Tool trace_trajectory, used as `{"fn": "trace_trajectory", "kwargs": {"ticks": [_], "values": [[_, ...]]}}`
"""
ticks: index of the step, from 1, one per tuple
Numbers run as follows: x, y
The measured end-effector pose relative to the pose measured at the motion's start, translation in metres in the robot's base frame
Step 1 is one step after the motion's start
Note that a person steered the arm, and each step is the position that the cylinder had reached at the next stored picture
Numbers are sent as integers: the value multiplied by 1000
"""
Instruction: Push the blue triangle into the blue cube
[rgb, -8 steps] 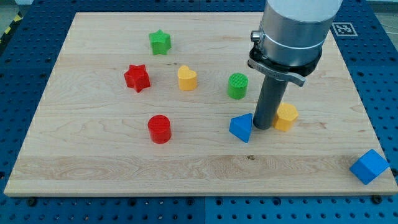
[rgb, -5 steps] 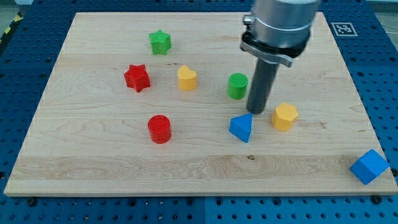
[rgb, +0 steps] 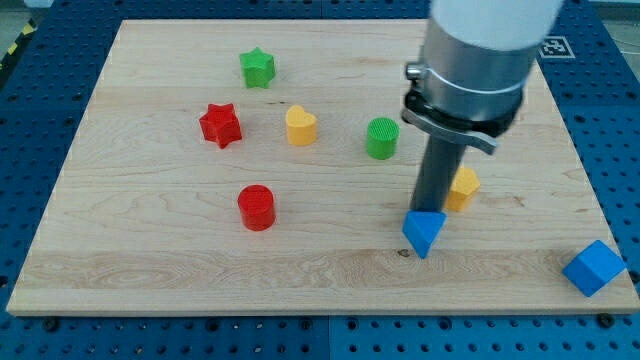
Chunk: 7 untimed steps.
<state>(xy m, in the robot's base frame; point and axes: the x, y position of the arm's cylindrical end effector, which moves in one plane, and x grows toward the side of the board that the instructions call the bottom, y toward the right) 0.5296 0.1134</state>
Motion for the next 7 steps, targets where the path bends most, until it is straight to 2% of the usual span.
{"fn": "trace_trajectory", "kwargs": {"ticks": [2,3,4,5,6,7], "values": [[8,-90],[37,-107],[53,-51],[52,-13],[46,-17],[19,-39]]}}
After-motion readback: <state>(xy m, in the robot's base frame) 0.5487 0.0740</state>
